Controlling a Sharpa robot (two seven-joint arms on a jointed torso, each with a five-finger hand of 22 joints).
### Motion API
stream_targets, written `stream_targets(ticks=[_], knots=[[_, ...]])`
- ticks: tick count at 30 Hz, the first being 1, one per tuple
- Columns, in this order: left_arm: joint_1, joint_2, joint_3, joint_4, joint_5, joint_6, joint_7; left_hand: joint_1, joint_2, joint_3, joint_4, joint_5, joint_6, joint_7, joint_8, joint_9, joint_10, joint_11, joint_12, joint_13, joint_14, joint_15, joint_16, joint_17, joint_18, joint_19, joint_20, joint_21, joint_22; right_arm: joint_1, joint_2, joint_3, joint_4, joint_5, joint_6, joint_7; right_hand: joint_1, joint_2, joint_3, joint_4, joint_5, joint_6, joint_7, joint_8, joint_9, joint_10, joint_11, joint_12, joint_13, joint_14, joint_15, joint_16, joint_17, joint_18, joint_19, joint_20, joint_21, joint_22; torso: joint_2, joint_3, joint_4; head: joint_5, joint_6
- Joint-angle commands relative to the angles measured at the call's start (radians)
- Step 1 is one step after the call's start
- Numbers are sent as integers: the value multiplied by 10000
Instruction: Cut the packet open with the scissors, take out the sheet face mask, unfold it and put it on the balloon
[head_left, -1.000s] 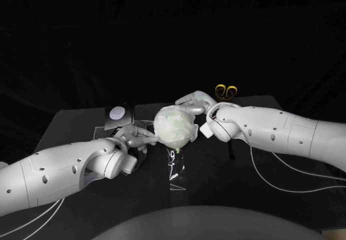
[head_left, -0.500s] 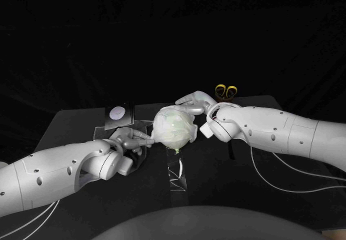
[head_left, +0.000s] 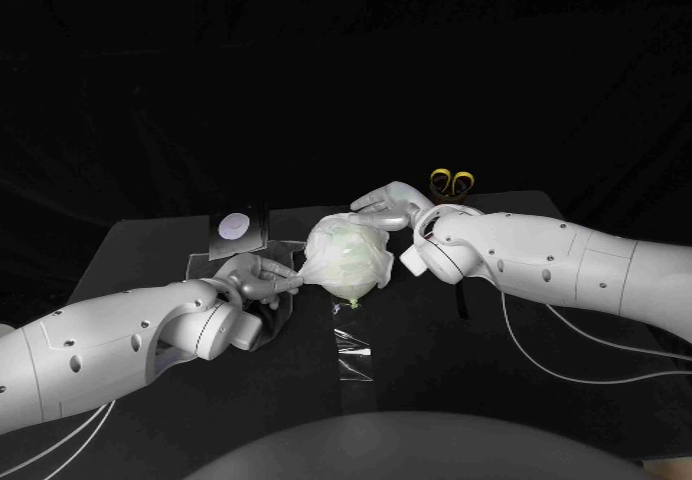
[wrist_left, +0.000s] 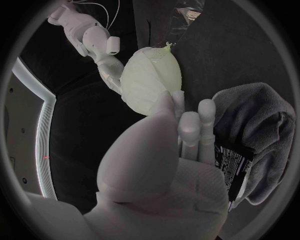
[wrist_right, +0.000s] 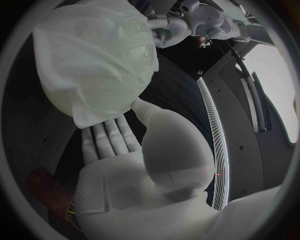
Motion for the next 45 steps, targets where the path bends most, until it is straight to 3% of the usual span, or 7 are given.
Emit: stream_targets(ticks=[1, 3, 4, 8, 12, 38, 45], knots=[[-8, 9, 12, 14, -361, 29, 120, -4224, -2664, 9043, -2454, -413, -112, 314, 916, 694, -283, -102, 1001, 811, 275, -215, 204, 21, 78, 117, 67, 659, 370, -29, -1, -22, 28, -276, 304, -133, 44, -104, 2, -94, -72, 61, 882, -54, -15, -57, 12, 56, 13, 22, 13, -25, -13, 87, -37, -18, 4, -17, -5, 7, -3, -1, 2], [-9, 7, 15, 5, -541, 67, 103, -4484, -2773, 9461, -2733, -376, -70, 73, 1034, 767, -252, -65, 1108, 881, 300, -53, 219, 32, 165, 134, 34, 685, 380, -29, -2, -22, 28, -304, 306, -139, 61, -122, 8, -123, -76, 69, 881, -53, -15, -51, 11, 57, 14, 30, 12, -24, -13, 87, -42, -18, 3, -23, -5, 8, -5, -6, 2], [-9, 3, 18, 2, -686, 91, 82, -5964, -2531, 10736, -4062, -252, -189, 51, 1453, 1070, -347, -157, 1520, 1190, 397, -4, 274, 13, 229, 275, 18, 897, 452, -29, -3, -22, 28, -322, 306, -142, 77, -137, 13, -150, -78, 80, 880, -52, -15, -55, 11, 56, 13, 30, 11, -23, -15, 88, -34, -18, 4, -22, -5, 7, -6, -7, 2], [-11, -23, 37, -19, -1360, 203, -31, -6414, -2427, 10685, -4488, -126, -311, 46, 1630, 1210, -462, -77, 1703, 1334, 457, -106, 338, 95, 152, 313, 9, 976, 502, -29, -6, -22, 21, -381, 309, -156, 127, -186, 32, -239, -82, 84, 877, -52, -21, -56, 8, 56, 14, 44, 8, -21, -19, 91, -23, -18, 4, -29, -7, 5, -4, -14, 2], [-12, -52, 52, -59, -1955, 334, -185, -6719, -2335, 10671, -4804, 511, -341, 11, 1792, 1327, -514, -88, 1914, 1478, 548, -135, 464, 240, 121, 440, -20, 1140, 668, -29, -13, -22, 11, -433, 307, -168, 171, -222, 51, -314, -84, 98, 872, -51, -22, -86, 7, 52, 11, 54, 7, -19, -21, 93, -18, -19, 2, -37, -3, 10, -1, -33, 2], [-17, -192, 72, -106, -3468, 905, -1024, -6968, -2251, 10672, -5068, 984, -342, -32, 1961, 1449, -548, -125, 2158, 1636, 654, -173, 628, 408, 81, 575, -51, 1347, 890, -29, -26, -22, -27, -662, 282, -228, 322, -278, 134, -530, -87, 156, 856, -36, -19, -21, -8, 61, 18, 234, -9, 20, -2, 104, 32, -20, 4, -50, -7, 8, 0, -47, 2], [-18, -184, 72, -43, -2931, 980, -714, -7119, -1841, 9614, -4678, 600, -942, 182, 1852, 1495, -1015, -34, 1750, 1396, 188, 34, 137, -541, 166, -79, 116, 765, 73, -29, -29, -23, -18, -666, 265, -221, 336, -283, 142, -551, -87, 160, 855, -35, -19, -9, -9, 62, 19, 258, -12, 26, 1, 106, 48, -20, 6, -46, -4, 8, -6, -40, 2]])
